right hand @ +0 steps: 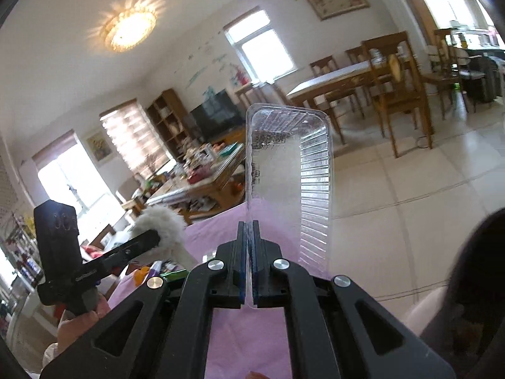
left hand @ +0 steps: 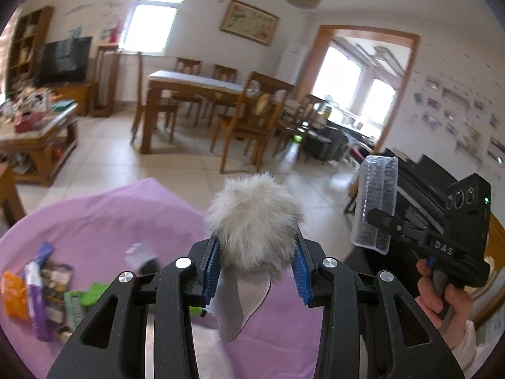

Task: Collect trash
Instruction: 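Carry the clear tray and fluffy item over the bin and open both tools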

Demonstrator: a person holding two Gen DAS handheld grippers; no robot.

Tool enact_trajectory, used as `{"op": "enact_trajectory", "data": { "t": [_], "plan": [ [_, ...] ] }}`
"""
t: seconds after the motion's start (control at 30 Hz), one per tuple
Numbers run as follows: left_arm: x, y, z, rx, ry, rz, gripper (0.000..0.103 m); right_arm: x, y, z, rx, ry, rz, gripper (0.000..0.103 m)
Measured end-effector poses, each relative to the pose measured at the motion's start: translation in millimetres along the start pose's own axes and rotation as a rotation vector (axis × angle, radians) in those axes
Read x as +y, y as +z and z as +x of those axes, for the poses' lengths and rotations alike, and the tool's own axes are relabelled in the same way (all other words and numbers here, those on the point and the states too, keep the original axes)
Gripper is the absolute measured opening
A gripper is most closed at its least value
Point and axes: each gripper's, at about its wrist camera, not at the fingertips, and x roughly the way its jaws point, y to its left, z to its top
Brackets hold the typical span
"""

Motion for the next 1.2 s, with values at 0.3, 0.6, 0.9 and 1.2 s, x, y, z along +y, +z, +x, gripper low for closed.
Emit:
{"op": "enact_trajectory", "data": {
  "t": [0.3,0.6,0.9,1.2],
  "plan": [
    [-95,-18,47,0.056,-0.121,0.072,0.039,-64,-1,-73,-0.127,-0.129,0.071,0.003],
    [-189,-43,117,0.147,-0.257,0.138,0.039,-114,-21,-112,-0.178,-0.217,0.161,0.003],
    [-265,-82,180,0.239,-0.316,0.211,0.039,-154,-41,-134,-0.183,-0.263,0.228,0.003],
    [-304,-116,211,0.296,-0.305,0.289,0.039,-185,-54,-142,-0.158,-0.287,0.28,0.004]
  ]
}}
